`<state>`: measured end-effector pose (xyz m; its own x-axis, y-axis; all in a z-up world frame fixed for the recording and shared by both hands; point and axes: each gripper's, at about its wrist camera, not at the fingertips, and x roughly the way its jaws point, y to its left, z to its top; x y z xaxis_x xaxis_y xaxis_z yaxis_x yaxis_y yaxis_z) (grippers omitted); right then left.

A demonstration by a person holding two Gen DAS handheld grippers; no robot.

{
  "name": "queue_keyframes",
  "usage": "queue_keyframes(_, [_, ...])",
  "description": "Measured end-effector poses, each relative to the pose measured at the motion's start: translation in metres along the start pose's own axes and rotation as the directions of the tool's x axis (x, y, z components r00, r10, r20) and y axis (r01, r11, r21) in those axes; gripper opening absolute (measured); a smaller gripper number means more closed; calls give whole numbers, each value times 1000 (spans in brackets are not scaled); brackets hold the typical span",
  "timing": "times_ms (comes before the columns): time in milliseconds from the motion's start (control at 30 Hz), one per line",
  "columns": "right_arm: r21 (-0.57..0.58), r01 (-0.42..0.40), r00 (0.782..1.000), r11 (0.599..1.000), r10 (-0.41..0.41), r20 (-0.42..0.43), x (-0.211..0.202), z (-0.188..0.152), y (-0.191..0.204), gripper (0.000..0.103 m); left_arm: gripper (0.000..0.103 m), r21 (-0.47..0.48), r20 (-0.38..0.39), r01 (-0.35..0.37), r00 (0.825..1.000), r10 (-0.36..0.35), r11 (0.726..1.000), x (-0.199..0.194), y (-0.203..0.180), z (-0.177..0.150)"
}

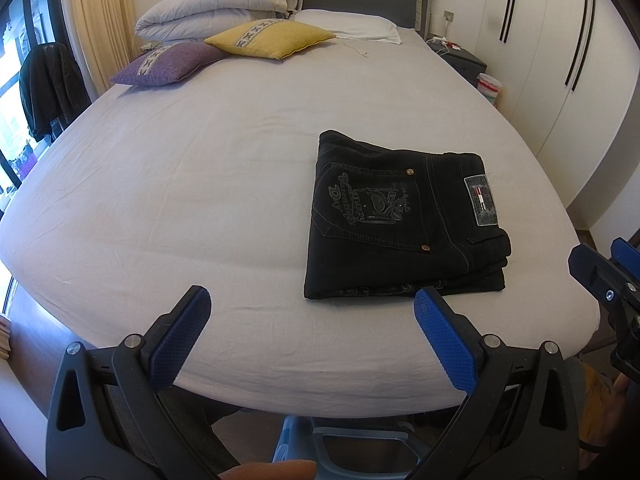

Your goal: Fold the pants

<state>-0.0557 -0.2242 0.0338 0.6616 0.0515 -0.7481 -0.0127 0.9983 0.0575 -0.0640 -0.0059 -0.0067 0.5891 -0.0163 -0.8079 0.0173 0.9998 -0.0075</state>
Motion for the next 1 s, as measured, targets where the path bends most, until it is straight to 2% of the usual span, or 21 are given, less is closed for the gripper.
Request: queue_keyframes(1000, [-1, -2, 1000, 1000, 2, -3, 1, -4, 3, 103, 103, 0, -5, 11, 1000, -11, 1000, -2, 0, -2])
